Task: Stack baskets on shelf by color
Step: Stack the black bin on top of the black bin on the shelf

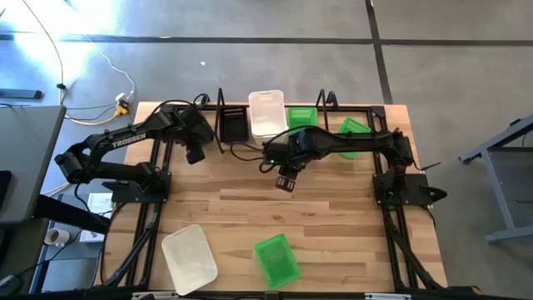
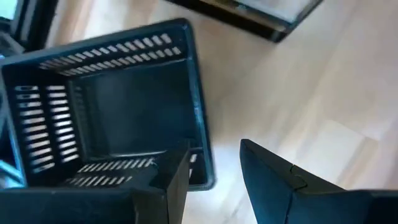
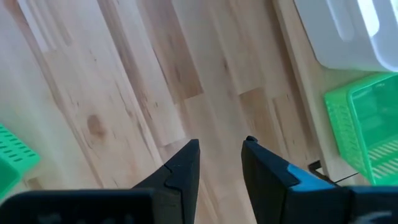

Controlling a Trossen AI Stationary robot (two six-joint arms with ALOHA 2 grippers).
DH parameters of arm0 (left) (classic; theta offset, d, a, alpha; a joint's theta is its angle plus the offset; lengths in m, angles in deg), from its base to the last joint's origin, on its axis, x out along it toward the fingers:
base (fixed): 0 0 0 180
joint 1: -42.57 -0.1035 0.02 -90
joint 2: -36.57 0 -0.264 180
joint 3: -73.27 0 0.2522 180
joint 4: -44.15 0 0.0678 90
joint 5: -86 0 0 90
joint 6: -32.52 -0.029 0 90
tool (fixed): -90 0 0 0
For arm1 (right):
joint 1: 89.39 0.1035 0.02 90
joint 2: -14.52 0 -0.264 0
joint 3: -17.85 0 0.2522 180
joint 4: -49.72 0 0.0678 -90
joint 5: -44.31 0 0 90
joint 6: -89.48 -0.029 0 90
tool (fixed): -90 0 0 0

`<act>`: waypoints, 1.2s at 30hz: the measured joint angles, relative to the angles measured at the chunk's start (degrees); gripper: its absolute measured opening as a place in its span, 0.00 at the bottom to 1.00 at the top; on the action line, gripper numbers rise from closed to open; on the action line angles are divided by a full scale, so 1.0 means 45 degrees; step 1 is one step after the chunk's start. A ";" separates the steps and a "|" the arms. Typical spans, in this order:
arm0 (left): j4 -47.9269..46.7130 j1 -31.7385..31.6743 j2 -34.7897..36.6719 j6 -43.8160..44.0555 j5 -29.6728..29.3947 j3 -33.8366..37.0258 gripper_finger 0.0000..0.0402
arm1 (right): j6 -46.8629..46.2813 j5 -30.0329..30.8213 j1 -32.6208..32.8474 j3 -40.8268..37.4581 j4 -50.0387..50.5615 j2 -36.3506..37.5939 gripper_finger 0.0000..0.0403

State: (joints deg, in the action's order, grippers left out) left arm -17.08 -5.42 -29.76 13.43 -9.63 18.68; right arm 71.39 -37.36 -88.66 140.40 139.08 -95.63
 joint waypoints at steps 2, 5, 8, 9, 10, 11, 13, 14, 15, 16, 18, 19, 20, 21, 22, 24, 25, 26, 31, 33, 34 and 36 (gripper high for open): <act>0.0044 -0.0004 -0.0048 0.0008 -0.0078 0.0313 0.33 | 0.0125 0.0009 0.0000 0.0000 0.0002 0.0000 0.26; 0.0342 -0.0001 -0.0158 0.0086 -0.0355 0.0675 0.33 | 0.0136 0.0061 0.0000 0.0000 0.0003 0.0000 0.26; 0.0943 -0.0013 -0.0194 0.0195 -0.1054 0.0829 0.33 | 0.0136 0.0061 0.0000 0.0000 0.0002 0.0000 0.26; 0.1108 -0.0013 -0.0193 0.0193 -0.1029 0.0884 0.33 | 0.0136 0.0061 0.0000 0.0000 0.0001 0.0000 0.26; 0.1287 -0.0013 -0.0194 0.0192 -0.0947 0.0931 0.33 | 0.0136 0.0061 0.0000 0.0000 0.0002 0.0000 0.26; 0.1476 -0.0008 -0.0194 0.0193 -0.0904 0.0990 0.33 | 0.0136 0.0061 0.0000 0.0000 0.0001 0.0000 0.26; 0.1781 0.0001 -0.0194 0.0193 -0.0904 0.1141 0.33 | 0.0136 0.0061 0.0000 0.0000 0.0002 0.0000 0.26; 0.1912 -0.0007 -0.0240 0.0157 -0.0904 0.1221 0.33 | 0.0136 0.0061 0.0000 0.0000 0.0004 0.0000 0.26; 0.1980 -0.0013 -0.0335 0.0126 -0.0902 0.1268 0.33 | 0.0132 0.0061 0.0000 0.0000 0.0003 0.0000 0.26; 0.2044 -0.0013 -0.0457 0.0103 -0.0924 0.1315 0.33 | 0.0114 0.0061 0.0000 0.0000 0.0004 0.0000 0.26; 0.2245 -0.0080 -0.0705 0.0103 -0.1037 0.1413 0.33 | 0.0078 0.0051 0.0000 0.0000 0.0004 0.0000 0.26; 0.2346 -0.0137 -0.0860 0.0125 -0.1043 0.1438 0.33 | 0.0071 0.0051 0.0000 0.0000 0.0004 0.0000 0.26; 0.2448 -0.0215 -0.1039 0.0185 -0.1039 0.1452 0.33 | 0.0031 0.0050 0.0000 0.0000 0.0004 0.0000 0.26; 0.2553 -0.0286 -0.1215 0.0205 -0.0992 0.1465 0.33 | 0.0012 0.0046 0.0000 0.0000 0.0004 0.0000 0.26; 0.2626 -0.0348 -0.1372 0.0229 -0.0899 0.1465 0.33 | -0.0023 0.0042 0.0000 0.0000 0.0004 0.0000 0.26; 0.2744 -0.0436 -0.1644 0.0319 -0.0797 0.1465 0.32 | -0.0190 -0.0004 0.0000 0.0000 0.0014 0.0000 0.26; 0.2797 -0.0467 -0.1787 0.0329 -0.0767 0.1465 0.31 | -0.0225 -0.0004 0.0000 0.0000 0.0037 0.0000 0.26; 0.2844 -0.0506 -0.1918 0.0316 -0.0701 0.1465 0.30 | -0.0244 -0.0007 0.0000 0.0000 0.0082 0.0000 0.26; 0.2780 -0.0659 -0.2263 0.0294 0.0235 0.1465 0.13 | -0.0252 -0.0105 0.0000 0.0000 0.0106 0.0000 0.26; 0.2719 -0.0659 -0.2215 0.0423 0.0392 0.1465 0.05 | -0.0257 -0.0231 0.0000 0.0000 0.0106 0.0000 0.26; 0.2694 -0.0669 -0.2152 0.0517 0.0406 0.1465 0.02 | -0.0257 -0.0254 0.0000 0.0000 0.0106 0.0000 0.26; 0.2699 -0.0664 -0.2006 0.0675 0.0400 0.1460 0.02 | -0.0307 -0.0287 0.0000 0.0000 0.0106 0.0000 0.26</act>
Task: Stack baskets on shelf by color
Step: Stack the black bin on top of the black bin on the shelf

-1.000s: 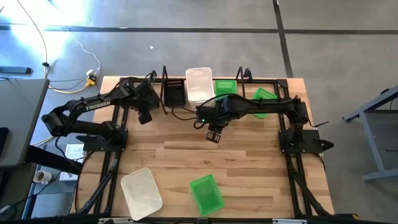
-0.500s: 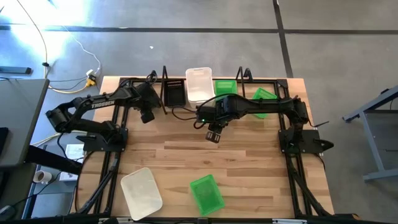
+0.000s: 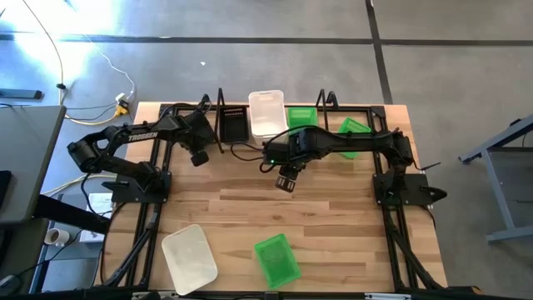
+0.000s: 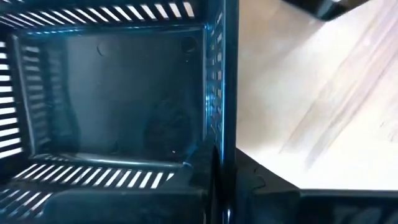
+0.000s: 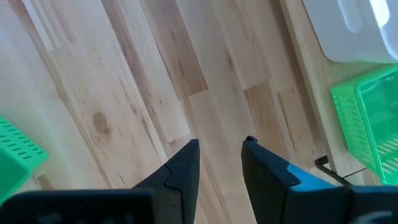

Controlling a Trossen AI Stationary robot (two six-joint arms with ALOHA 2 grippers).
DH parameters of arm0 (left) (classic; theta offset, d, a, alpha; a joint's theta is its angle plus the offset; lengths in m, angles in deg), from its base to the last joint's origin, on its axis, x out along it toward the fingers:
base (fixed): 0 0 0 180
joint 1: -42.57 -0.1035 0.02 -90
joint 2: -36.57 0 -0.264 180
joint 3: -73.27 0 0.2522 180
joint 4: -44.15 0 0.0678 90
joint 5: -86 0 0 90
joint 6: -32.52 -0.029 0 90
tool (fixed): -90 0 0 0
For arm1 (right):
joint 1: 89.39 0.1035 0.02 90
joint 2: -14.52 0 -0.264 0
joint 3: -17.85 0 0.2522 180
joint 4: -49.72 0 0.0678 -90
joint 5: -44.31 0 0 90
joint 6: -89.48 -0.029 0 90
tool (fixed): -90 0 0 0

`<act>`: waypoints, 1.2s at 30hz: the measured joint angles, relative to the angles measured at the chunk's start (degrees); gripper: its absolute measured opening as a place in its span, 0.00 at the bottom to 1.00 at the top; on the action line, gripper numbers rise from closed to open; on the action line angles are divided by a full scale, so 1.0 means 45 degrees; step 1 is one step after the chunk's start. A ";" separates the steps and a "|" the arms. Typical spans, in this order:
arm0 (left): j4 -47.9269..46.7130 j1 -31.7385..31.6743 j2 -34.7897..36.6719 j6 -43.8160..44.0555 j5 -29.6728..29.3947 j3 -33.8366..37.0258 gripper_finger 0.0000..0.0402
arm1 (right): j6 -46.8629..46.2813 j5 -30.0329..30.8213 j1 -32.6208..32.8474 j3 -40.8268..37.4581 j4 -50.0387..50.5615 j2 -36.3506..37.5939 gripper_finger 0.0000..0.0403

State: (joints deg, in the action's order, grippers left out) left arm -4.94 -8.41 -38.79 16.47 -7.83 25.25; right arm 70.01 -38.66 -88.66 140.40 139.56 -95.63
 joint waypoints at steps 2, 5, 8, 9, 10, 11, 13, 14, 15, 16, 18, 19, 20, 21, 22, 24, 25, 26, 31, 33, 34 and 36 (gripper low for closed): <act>-0.0151 0.0000 0.0222 0.0066 0.0051 0.0000 0.03 | -0.0049 -0.0002 0.0000 0.0000 0.0000 0.0000 0.26; -0.0449 0.0000 0.0536 0.0200 0.0100 -0.0200 0.01 | -0.0310 -0.0012 0.0000 0.0000 0.0000 0.0000 0.26; -0.0759 0.0000 0.0927 0.0432 0.0075 -0.0569 0.01 | -0.0571 -0.0158 0.0016 0.0000 0.0000 0.0000 0.26; -0.0872 0.0000 0.1085 0.0441 0.0066 -0.0666 0.01 | -0.0658 -0.0233 0.0029 0.0000 0.0000 0.0000 0.26; -0.0966 0.0000 0.1262 0.0534 0.0038 -0.0778 0.00 | -0.0753 -0.0296 0.0040 0.0000 0.0000 0.0000 0.26; -0.0983 0.0000 0.1442 0.0545 0.0033 -0.0910 0.00 | -0.0864 -0.0320 0.0073 0.0000 0.0000 0.0000 0.26; -0.1147 0.0000 0.1780 0.0578 -0.0073 -0.1194 0.00 | -0.1046 -0.0332 0.0144 0.0000 0.0000 0.0000 0.26; -0.1333 0.0000 0.1950 0.0581 -0.0241 -0.1340 0.00 | -0.1146 -0.0332 0.0189 0.0000 0.0000 0.0000 0.26; -0.1472 0.0000 0.2110 0.0576 -0.0458 -0.1471 0.00 | -0.1272 -0.0332 0.0248 0.0000 0.0000 0.0000 0.26; -0.1563 0.0000 0.2268 0.0565 -0.0690 -0.1618 0.00 | -0.1396 -0.0332 0.0301 0.0000 0.0000 0.0000 0.26; -0.1664 0.0000 0.2547 0.0557 -0.1217 -0.1876 0.00 | -0.1686 -0.0332 0.0425 0.0000 0.0000 0.0000 0.26; -0.1749 0.0000 0.2664 0.0549 -0.1469 -0.1985 0.00 | -0.1812 -0.0332 0.0478 0.0000 0.0000 0.0000 0.26; -0.1864 0.0000 0.2794 0.0537 -0.1700 -0.2118 0.00 | -0.1988 -0.0332 0.0536 0.0000 0.0000 0.0000 0.26; -0.1950 0.0000 0.2906 0.0537 -0.1914 -0.2274 0.00 | -0.2114 -0.0330 0.0602 0.0000 0.0000 0.0000 0.26; -0.1999 0.0000 0.3024 0.0545 -0.2092 -0.2433 0.00 | -0.2322 -0.0331 0.0667 0.0000 0.0000 0.0000 0.26; -0.2095 0.0000 0.3231 0.0571 -0.2326 -0.2785 0.00 | -0.2689 -0.0327 0.0790 0.0000 0.0000 0.0005 0.26; -0.2164 0.0004 0.3325 0.0558 -0.2360 -0.2968 0.00 | -0.2909 -0.0323 0.0863 0.0000 0.0000 0.0000 0.26; -0.2223 0.0010 0.3426 0.0542 -0.2370 -0.3162 0.00 | -0.3088 -0.0310 0.0941 0.0000 0.0000 0.0000 0.26; -0.2489 0.0015 0.3891 0.0523 -0.2333 -0.4333 0.00 | -0.3862 -0.0235 0.1368 0.0000 0.0000 0.0000 0.26; -0.2527 0.0100 0.4090 0.0200 -0.2264 -0.4787 0.00 | -0.4216 -0.0153 0.1537 0.0004 0.0000 0.0000 0.26; -0.2556 0.0205 0.4165 -0.0026 -0.2262 -0.5009 0.00 | -0.4354 0.0008 0.1638 0.0047 0.0052 0.0000 0.26; -0.2609 0.0481 0.4255 -0.0436 -0.2250 -0.5471 0.00 | -0.4664 0.0449 0.1853 0.0227 0.0102 0.0002 0.26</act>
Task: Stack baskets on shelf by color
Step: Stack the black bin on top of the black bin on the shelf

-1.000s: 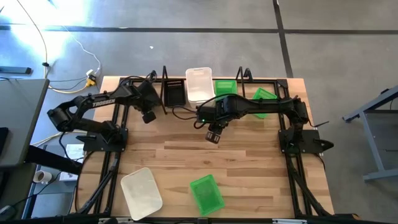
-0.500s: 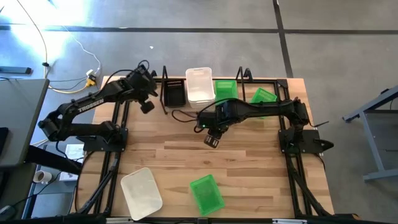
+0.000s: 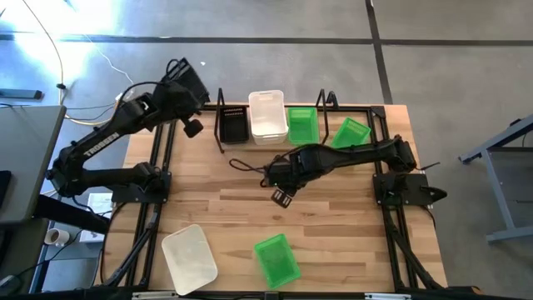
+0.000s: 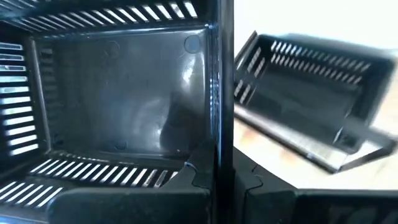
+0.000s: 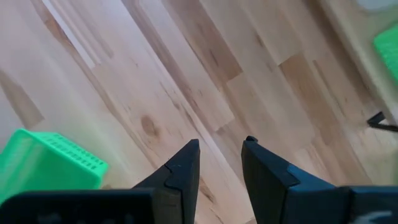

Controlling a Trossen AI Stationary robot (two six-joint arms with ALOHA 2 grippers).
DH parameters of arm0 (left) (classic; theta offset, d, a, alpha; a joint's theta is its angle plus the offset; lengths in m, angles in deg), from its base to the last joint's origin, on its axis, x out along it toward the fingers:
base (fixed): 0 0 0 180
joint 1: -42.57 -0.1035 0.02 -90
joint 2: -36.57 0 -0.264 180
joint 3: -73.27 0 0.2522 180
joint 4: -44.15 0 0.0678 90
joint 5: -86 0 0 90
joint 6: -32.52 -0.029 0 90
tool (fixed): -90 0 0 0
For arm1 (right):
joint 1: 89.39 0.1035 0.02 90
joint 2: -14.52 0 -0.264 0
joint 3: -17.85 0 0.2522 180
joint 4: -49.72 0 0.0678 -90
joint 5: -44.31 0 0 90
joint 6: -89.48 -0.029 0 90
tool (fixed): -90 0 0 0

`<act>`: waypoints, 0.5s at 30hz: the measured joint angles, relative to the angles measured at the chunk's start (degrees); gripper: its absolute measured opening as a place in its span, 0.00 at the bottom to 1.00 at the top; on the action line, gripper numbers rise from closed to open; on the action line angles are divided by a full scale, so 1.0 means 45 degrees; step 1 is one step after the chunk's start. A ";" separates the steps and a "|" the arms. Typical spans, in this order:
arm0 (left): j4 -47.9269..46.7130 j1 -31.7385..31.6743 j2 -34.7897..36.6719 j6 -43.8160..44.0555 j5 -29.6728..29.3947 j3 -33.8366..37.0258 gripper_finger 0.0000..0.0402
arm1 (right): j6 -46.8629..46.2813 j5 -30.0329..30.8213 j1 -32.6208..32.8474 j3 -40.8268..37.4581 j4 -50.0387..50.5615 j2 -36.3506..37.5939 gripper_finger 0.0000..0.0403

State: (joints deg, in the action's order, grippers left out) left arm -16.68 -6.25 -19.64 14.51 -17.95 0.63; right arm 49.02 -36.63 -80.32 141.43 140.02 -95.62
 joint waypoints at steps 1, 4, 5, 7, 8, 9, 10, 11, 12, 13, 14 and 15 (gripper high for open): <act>-0.0017 0.0164 0.0017 -0.0144 0.0006 -0.0232 0.00 | -0.0144 0.0240 0.0098 0.0112 0.0020 0.0003 0.26; -0.0210 0.0730 0.0019 -0.0465 0.0066 -0.0989 0.00 | -0.0380 0.0893 0.0353 0.0557 0.0324 0.0003 0.26; -0.0257 0.0945 0.0025 -0.0598 0.0062 -0.1196 0.00 | -0.0431 0.1130 0.0418 0.0724 0.0380 0.0003 0.26; -0.0302 0.1442 0.0024 -0.0833 0.0076 -0.1556 0.00 | -0.0520 0.1681 0.0519 0.1110 0.0674 0.0003 0.26; -0.0345 0.1723 0.0020 -0.0876 0.0134 -0.1719 0.00 | -0.0574 0.1997 0.0543 0.1340 0.0901 0.0003 0.26; -0.0366 0.1997 -0.0006 -0.0906 0.0193 -0.1877 0.00 | -0.0580 0.2319 0.0577 0.1580 0.1102 0.0003 0.26; -0.0370 0.2295 -0.0031 -0.0901 0.0199 -0.2017 0.00 | -0.0582 0.2663 0.0601 0.1846 0.1313 0.0003 0.26; -0.0380 0.2580 -0.0047 -0.0880 0.0214 -0.2114 0.00 | -0.0585 0.3026 0.0604 0.2093 0.1570 0.0003 0.26; -0.0422 0.2870 -0.0058 -0.0840 0.0222 -0.2181 0.00 | -0.0581 0.3362 0.0604 0.2345 0.1847 0.0003 0.26; -0.0444 0.3152 -0.0078 -0.0824 0.0222 -0.2233 0.00 | -0.0580 0.3663 0.0600 0.2619 0.2103 0.0003 0.26; -0.0435 0.3432 -0.0095 -0.0813 0.0220 -0.2261 0.00 | -0.0580 0.3953 0.0596 0.2894 0.2374 0.0003 0.26; -0.0464 0.3703 -0.0105 -0.0776 0.0222 -0.2261 0.00 | -0.0560 0.4228 0.0571 0.3178 0.2650 0.0003 0.26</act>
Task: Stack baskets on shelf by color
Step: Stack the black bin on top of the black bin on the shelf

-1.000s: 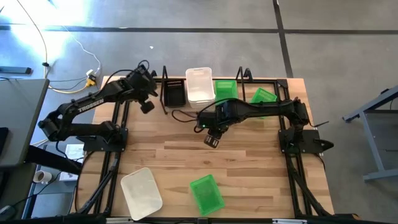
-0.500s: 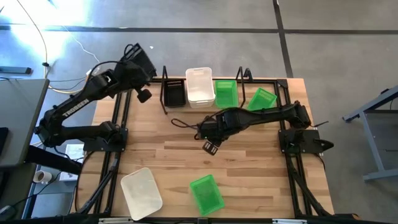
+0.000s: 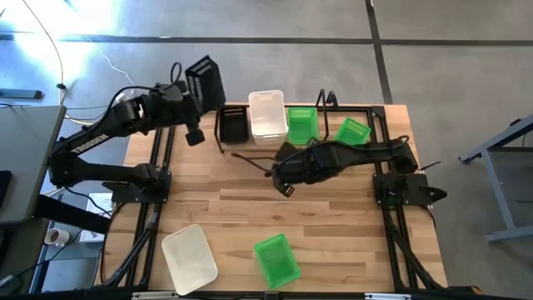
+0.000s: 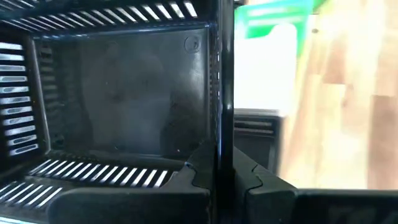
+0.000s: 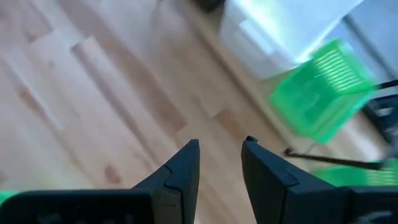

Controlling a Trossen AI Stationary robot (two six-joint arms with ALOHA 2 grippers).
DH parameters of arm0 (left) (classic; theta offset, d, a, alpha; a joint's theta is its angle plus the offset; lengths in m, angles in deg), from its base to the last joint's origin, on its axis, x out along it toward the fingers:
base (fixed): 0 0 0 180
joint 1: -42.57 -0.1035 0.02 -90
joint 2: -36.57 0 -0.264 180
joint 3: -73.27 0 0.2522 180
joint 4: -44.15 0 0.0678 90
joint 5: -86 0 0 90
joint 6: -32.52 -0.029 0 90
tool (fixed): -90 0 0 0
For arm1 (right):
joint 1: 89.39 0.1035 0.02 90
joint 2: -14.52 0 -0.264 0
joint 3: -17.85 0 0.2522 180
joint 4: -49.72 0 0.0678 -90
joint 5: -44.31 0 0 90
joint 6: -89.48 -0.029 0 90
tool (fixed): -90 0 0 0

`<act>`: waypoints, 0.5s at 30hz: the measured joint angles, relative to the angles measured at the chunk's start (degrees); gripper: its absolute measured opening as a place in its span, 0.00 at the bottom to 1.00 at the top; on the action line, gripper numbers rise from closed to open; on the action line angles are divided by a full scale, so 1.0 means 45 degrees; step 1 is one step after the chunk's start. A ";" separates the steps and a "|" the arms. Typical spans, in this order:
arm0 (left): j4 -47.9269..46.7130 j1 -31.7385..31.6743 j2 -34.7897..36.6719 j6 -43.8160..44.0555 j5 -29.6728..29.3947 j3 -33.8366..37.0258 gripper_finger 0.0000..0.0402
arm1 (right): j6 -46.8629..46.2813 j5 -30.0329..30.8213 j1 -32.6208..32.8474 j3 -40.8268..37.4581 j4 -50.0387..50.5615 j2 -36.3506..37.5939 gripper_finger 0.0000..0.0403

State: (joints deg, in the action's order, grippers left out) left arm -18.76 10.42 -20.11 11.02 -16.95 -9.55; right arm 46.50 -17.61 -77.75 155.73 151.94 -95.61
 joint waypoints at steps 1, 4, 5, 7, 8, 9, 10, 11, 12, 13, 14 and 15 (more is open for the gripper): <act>-0.0050 0.0255 -0.0049 0.0071 -0.0005 0.0000 0.00 | 0.0080 0.0270 0.0000 0.0272 0.0260 0.0000 0.26; -0.0190 0.0959 -0.0334 0.0316 -0.0005 0.0000 0.00 | 0.0680 0.0823 -0.0126 0.0946 0.0334 0.0019 0.26; -0.0203 0.1172 -0.0469 0.0429 -0.0019 0.0000 0.00 | 0.0940 0.0867 -0.0186 0.1154 0.0347 0.0057 0.26; -0.0192 0.1571 -0.0795 0.0699 -0.0036 0.0000 0.00 | 0.1261 0.0960 -0.0366 0.1513 0.0344 0.0133 0.26; -0.0189 0.1744 -0.0986 0.0742 -0.0097 0.0000 0.00 | 0.1340 0.1038 -0.0462 0.1638 0.0337 0.0195 0.26; -0.0190 0.1919 -0.1180 0.0748 -0.0193 0.0000 0.00 | 0.1545 0.1118 -0.0553 0.1706 0.0335 0.0251 0.26; -0.0193 0.2093 -0.1387 0.0764 -0.0294 0.0000 0.00 | 0.1682 0.1207 -0.0643 0.1795 0.0360 0.0300 0.26; -0.0189 0.2246 -0.1619 0.0829 -0.0402 0.0000 0.00 | 0.1809 0.1311 -0.0735 0.1876 0.0347 0.0339 0.26; -0.0193 0.2362 -0.1849 0.0964 -0.0506 0.0005 0.00 | 0.1939 0.1344 -0.0853 0.1925 0.0337 0.0413 0.26; -0.0193 0.2450 -0.2066 0.1138 -0.0661 0.0005 0.00 | 0.2067 0.1331 -0.0960 0.1941 0.0351 0.0501 0.26; -0.0193 0.2513 -0.2283 0.1310 -0.0791 0.0005 0.00 | 0.2174 0.1322 -0.1096 0.1984 0.0358 0.0580 0.26; -0.0198 0.2543 -0.2482 0.1467 -0.0849 0.0005 0.00 | 0.2269 0.1320 -0.1213 0.1996 0.0342 0.0644 0.26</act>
State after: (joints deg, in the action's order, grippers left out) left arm -19.65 21.86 -31.28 17.62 -20.77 -9.52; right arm 56.71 -11.67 -83.21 164.71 153.48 -92.71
